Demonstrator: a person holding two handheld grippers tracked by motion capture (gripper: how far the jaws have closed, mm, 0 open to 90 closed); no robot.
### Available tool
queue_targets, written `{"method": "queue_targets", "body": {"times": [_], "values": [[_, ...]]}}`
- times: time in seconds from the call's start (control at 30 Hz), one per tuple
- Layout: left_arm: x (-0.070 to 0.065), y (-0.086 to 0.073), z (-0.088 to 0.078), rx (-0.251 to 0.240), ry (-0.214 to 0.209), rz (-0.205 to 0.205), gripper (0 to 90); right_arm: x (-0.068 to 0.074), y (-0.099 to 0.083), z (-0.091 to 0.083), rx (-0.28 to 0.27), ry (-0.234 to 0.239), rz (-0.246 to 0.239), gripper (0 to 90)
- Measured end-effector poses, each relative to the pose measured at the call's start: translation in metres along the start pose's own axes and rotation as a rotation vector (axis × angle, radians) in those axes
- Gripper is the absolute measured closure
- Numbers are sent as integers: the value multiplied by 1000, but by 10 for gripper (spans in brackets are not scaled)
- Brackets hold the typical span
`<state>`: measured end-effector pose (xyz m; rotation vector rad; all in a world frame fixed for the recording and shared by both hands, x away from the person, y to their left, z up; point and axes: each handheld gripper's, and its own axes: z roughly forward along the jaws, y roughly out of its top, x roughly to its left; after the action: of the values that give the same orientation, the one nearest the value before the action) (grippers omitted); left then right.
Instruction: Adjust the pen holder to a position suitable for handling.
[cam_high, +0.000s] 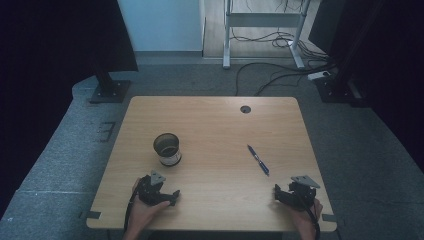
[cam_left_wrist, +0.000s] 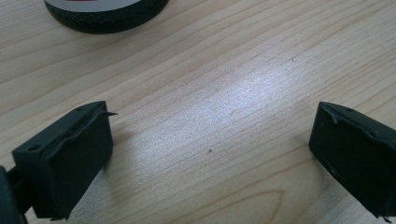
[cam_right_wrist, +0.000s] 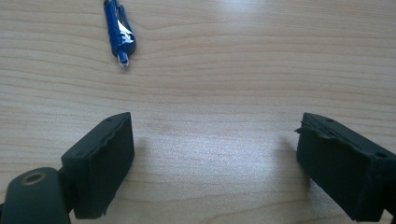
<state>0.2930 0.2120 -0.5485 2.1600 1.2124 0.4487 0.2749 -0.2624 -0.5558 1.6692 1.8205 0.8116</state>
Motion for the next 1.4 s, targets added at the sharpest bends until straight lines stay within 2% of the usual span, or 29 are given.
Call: {"method": "queue_targets", "body": {"times": [0.33,0.4,0.67,0.77,0.9,0.97,1.13,1.2,1.4], "values": [[-2,4,0,0,-16,4,12,0,-2,-2,-2,-14,13,111],[-4,6,-2,-13,-23,8,13,0,-2,-2,-3,-15,12,112],[-5,14,-21,-83,-5,0,27,0,-2,-2,-4,-16,15,117],[0,20,-29,-123,-8,-16,42,0,-2,-3,-4,-17,17,118],[4,27,-32,-145,-18,-29,45,0,-3,-3,-4,-21,21,120],[6,33,-32,-142,-16,-14,41,0,-3,-3,-4,-22,21,120],[11,37,-31,-147,-27,-33,34,0,-3,-3,-5,-25,24,121],[13,37,-30,-147,-35,-26,27,0,-3,-3,-5,-25,24,121],[23,41,-22,-141,-12,-27,19,0,-3,-3,-5,-25,24,122]]}}
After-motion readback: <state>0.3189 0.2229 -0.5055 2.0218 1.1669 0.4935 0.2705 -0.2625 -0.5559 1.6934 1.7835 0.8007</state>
